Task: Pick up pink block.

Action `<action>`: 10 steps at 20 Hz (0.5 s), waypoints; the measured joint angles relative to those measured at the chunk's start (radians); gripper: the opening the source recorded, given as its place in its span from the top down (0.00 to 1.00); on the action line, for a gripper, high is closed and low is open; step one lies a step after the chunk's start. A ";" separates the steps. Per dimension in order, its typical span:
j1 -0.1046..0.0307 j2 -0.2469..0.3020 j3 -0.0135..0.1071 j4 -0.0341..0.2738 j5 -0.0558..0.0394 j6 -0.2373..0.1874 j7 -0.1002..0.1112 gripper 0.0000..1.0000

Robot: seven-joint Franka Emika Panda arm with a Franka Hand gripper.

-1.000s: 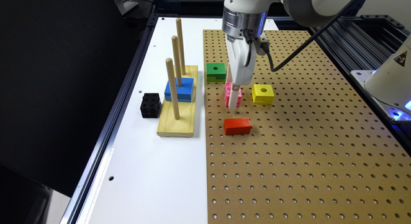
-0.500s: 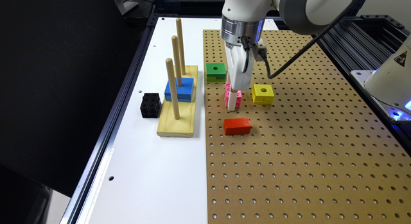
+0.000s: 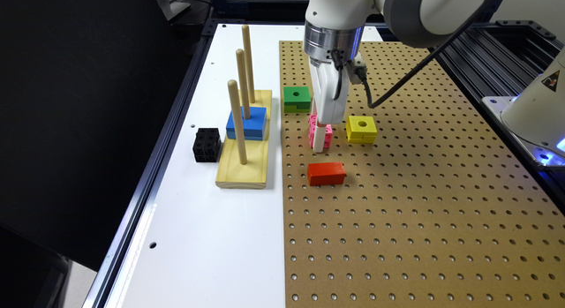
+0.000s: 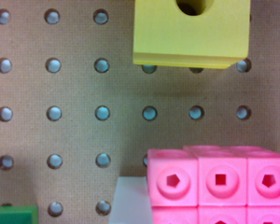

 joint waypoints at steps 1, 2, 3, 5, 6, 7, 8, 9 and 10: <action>0.000 -0.008 0.000 -0.001 0.0000 -0.005 0.000 1.00; 0.000 -0.020 0.000 -0.002 0.0000 -0.015 0.000 1.00; -0.001 -0.036 0.000 -0.004 0.0000 -0.028 0.000 1.00; -0.001 -0.064 0.000 -0.009 0.0000 -0.054 0.000 1.00; -0.001 -0.077 0.000 -0.012 0.0000 -0.064 0.000 1.00; 0.000 -0.084 0.000 -0.015 0.0000 -0.069 0.000 1.00; 0.000 -0.089 0.000 -0.019 0.0000 -0.070 0.000 1.00; 0.000 -0.092 0.000 -0.022 0.0000 -0.070 0.000 1.00; 0.000 -0.095 0.001 -0.023 0.0000 -0.070 0.000 1.00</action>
